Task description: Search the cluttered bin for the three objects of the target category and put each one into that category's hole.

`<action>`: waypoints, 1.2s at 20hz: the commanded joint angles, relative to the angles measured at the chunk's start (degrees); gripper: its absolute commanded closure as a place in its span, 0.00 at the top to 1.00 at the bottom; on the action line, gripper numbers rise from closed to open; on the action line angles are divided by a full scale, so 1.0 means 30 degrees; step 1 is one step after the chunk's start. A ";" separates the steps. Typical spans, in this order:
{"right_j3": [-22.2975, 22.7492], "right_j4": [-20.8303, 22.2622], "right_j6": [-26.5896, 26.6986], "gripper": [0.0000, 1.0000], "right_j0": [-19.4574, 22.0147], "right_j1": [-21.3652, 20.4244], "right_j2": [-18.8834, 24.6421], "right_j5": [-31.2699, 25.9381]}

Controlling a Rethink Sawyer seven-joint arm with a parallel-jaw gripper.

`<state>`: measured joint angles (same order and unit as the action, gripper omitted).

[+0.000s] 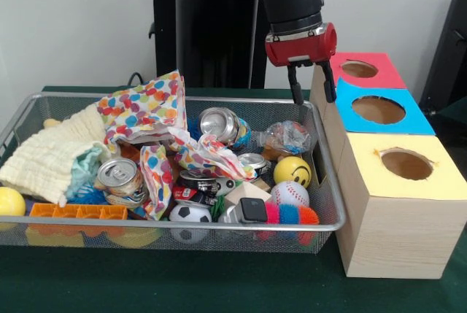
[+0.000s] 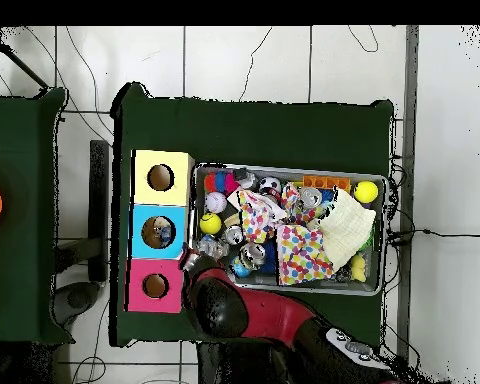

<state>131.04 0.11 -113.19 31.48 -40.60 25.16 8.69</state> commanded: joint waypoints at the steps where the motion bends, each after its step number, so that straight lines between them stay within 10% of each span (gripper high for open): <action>1: -0.1102 -0.0033 -0.3564 1.00 0.0033 0.0391 0.1164 0.0640; 24: -0.2308 0.0563 -0.2225 1.00 0.1006 0.0496 0.0762 -0.0188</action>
<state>130.71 0.66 -113.19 33.11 -40.18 25.17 9.41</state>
